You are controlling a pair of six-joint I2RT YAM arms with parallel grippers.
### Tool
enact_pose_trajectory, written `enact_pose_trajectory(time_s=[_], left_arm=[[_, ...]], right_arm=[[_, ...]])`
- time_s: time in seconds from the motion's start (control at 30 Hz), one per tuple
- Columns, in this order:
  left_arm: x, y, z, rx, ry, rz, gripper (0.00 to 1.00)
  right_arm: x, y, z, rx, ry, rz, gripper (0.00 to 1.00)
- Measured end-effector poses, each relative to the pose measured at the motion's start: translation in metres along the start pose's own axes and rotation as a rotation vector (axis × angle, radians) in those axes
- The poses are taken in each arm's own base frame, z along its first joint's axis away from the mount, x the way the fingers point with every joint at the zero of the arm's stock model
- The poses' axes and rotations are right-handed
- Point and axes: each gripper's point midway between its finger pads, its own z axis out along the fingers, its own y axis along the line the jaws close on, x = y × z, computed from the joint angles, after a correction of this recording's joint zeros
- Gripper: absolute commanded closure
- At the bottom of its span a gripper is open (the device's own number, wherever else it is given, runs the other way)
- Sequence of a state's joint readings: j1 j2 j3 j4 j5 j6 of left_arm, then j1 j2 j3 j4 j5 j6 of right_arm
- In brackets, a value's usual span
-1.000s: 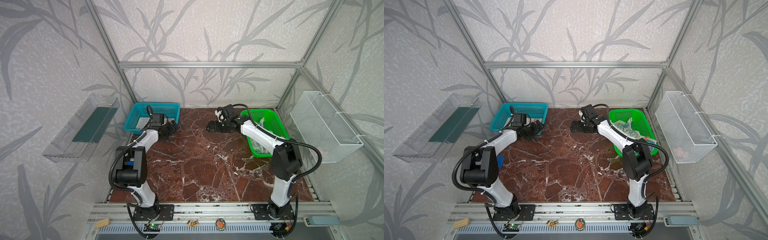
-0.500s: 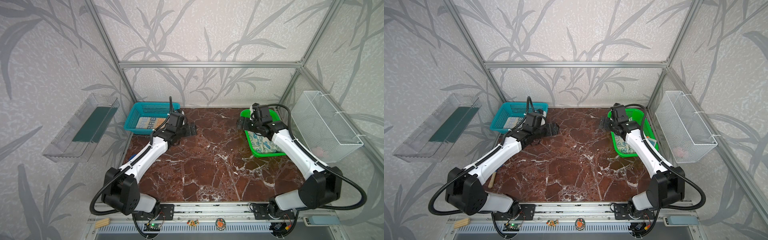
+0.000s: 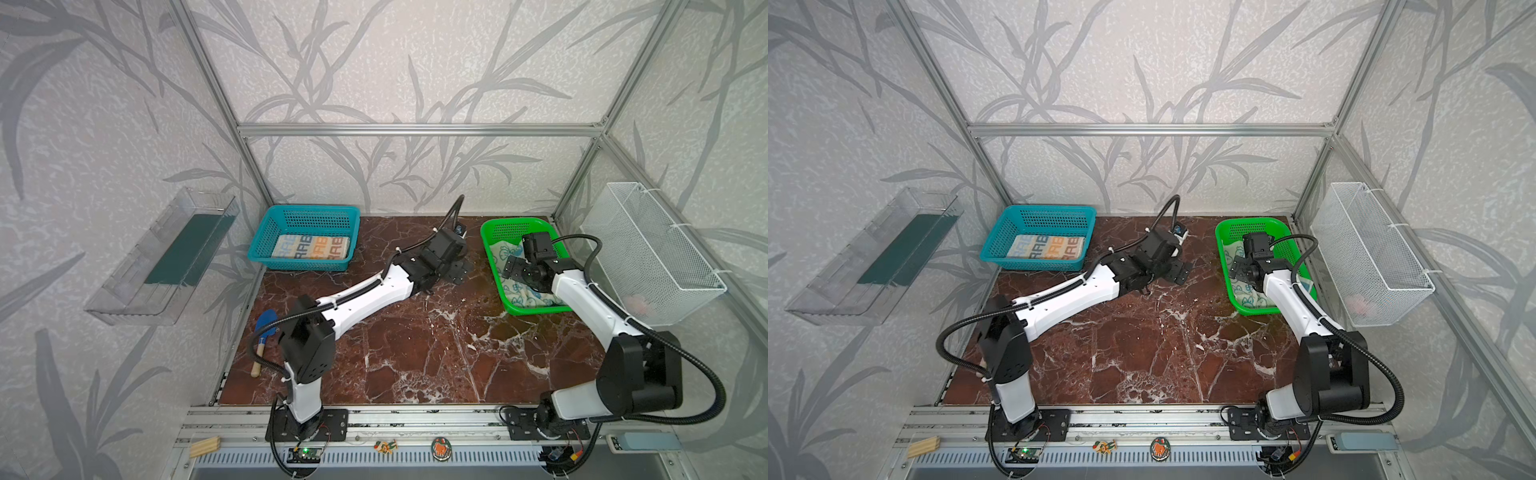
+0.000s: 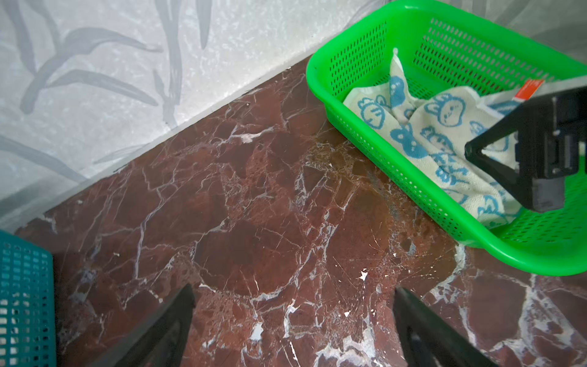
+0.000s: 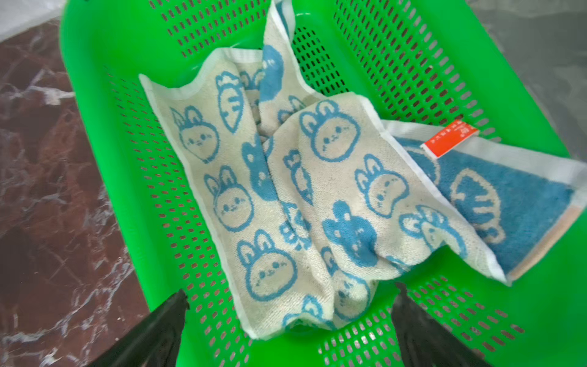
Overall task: Fold and stack the towels
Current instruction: 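Move the right gripper to the green basket and grasp the rabbit-print towel, then lift the rabbit-print towel from the green basket onto the table with the right gripper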
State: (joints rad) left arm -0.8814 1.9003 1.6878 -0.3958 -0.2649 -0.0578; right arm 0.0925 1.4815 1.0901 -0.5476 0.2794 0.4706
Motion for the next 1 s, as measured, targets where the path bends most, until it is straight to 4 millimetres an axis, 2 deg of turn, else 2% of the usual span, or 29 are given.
enact_pose_trajectory(time_s=[0.1,0.2,0.33,0.57,0.63,0.83,1.0], left_arm=[[-0.007,-0.017,0.017,-0.033,0.015,0.116,0.01],[-0.015,-0.025,0.031,-0.084,0.019,0.182,0.01],[-0.011,-0.024,0.041,-0.127,0.046,0.230,0.01],[-0.010,-0.021,0.043,-0.142,0.047,0.252,0.01],[-0.009,-0.022,0.045,-0.141,0.049,0.253,0.01],[0.006,-0.026,0.057,-0.135,0.086,0.250,0.01],[0.012,-0.026,0.059,-0.137,0.105,0.239,0.01]], right_arm=[[0.006,-0.010,0.018,0.046,0.042,0.006,0.01],[0.015,-0.017,0.033,0.073,0.088,0.009,0.01],[0.024,-0.020,0.052,0.081,0.158,0.011,0.00],[0.040,-0.017,0.082,0.052,0.272,0.030,0.13],[0.046,-0.016,0.087,0.047,0.297,0.029,0.22],[0.051,-0.010,0.093,0.009,0.323,0.033,0.69],[0.045,-0.006,0.090,-0.012,0.311,0.035,0.92]])
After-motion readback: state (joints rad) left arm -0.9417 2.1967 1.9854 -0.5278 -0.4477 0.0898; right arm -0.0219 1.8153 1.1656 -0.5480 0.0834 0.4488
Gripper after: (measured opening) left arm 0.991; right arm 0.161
